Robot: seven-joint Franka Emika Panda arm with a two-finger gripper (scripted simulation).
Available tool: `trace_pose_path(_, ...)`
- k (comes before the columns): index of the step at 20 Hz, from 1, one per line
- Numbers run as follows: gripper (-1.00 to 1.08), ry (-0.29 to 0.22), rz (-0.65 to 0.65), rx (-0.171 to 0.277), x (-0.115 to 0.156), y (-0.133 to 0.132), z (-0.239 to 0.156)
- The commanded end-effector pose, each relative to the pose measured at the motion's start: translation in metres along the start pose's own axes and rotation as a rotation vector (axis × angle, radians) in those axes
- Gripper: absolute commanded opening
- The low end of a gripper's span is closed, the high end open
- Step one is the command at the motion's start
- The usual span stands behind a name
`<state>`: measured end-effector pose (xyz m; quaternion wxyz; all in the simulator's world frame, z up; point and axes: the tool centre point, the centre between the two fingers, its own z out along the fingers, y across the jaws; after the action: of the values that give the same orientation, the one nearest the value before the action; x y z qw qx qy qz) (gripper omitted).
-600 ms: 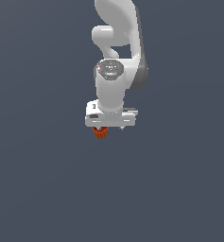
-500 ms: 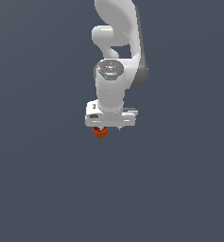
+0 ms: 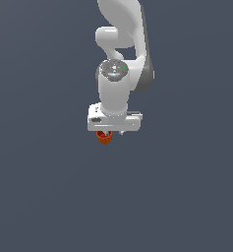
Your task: Pick up the object and move it to a goal position.
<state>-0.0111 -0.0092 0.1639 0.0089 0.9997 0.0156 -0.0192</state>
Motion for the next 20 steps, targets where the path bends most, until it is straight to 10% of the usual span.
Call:
trace_pose_path(1, 0.28, -0.002, 0.005, 0.001, 0.0, 0.0, 0.0)
trace_pose_path(20, 0.28, -0.126, 0.411, 0.059, -0.018, 0.017, 0.039)
